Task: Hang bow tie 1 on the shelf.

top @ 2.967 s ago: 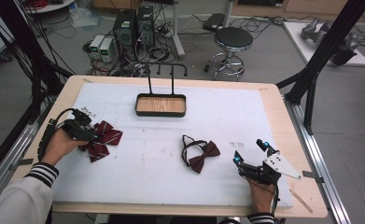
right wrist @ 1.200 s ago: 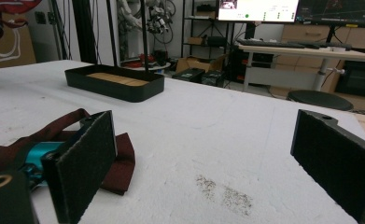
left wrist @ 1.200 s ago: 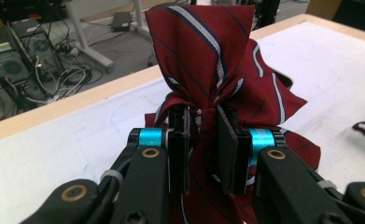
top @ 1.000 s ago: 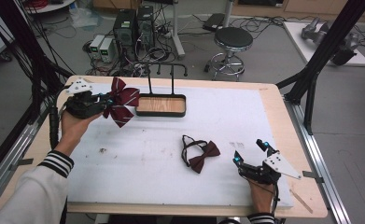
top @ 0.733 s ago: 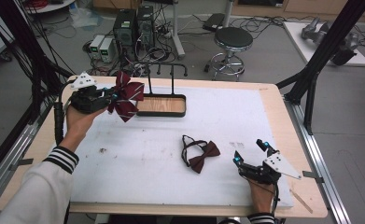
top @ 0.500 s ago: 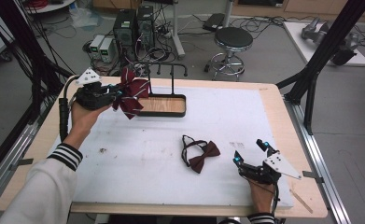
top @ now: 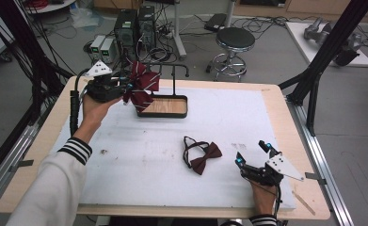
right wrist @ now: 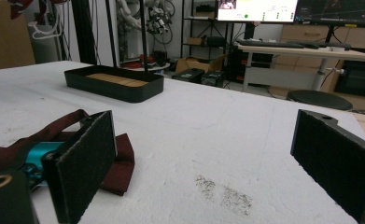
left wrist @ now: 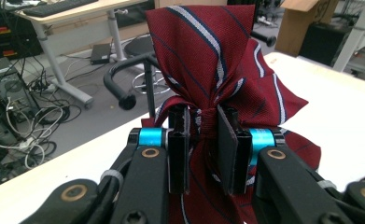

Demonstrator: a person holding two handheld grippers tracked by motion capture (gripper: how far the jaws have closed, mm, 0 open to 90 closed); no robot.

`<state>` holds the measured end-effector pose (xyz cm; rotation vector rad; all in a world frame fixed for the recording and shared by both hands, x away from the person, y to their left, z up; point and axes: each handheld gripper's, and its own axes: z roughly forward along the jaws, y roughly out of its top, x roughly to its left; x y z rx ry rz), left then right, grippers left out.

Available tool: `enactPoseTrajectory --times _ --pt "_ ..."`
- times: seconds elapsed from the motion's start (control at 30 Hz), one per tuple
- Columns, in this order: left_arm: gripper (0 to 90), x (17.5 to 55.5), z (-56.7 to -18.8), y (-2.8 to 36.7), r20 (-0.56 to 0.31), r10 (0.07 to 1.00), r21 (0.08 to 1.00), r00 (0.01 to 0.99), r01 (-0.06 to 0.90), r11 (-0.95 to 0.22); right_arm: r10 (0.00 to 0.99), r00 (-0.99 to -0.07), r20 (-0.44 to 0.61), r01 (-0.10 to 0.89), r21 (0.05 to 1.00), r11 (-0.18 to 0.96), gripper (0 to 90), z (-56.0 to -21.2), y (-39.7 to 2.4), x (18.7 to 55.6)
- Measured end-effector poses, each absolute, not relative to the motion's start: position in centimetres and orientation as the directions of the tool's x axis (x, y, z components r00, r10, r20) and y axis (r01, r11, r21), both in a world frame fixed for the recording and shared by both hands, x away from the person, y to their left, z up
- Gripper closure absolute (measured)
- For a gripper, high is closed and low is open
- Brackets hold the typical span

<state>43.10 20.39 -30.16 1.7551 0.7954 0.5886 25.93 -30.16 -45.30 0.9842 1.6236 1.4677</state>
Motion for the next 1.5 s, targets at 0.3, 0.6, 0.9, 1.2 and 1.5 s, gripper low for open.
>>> enactPoseTrajectory --times 0.3,0.6,0.9,1.2,1.5 --pt "75.3 44.4 -29.3 19.2 0.000 0.754 0.963 0.657 0.204 -0.178 0.896 -0.443 -0.018 0.070 0.996 0.055 6.0 -45.3 -30.2 25.9" --pt "75.3 45.5 -28.9 19.4 -0.028 0.777 0.970 0.629 0.204 -0.131 0.896 -0.443 -0.021 0.066 0.996 0.056 6.0 -45.3 -30.2 25.9" --pt "75.3 46.5 -28.2 20.3 -0.057 0.799 0.974 0.599 0.209 -0.087 0.897 -0.441 -0.021 0.065 0.996 0.055 6.1 -45.3 -30.2 26.0" --pt "75.3 47.4 -28.2 21.0 -0.083 0.838 0.972 0.539 0.230 -0.052 0.898 -0.439 -0.018 0.067 0.996 0.053 6.0 -45.3 -30.2 26.0" --pt "75.2 47.5 -28.6 21.5 -0.080 0.858 0.965 0.508 0.255 -0.061 0.897 -0.441 -0.017 0.067 0.996 0.052 6.1 -45.3 -30.2 26.0"
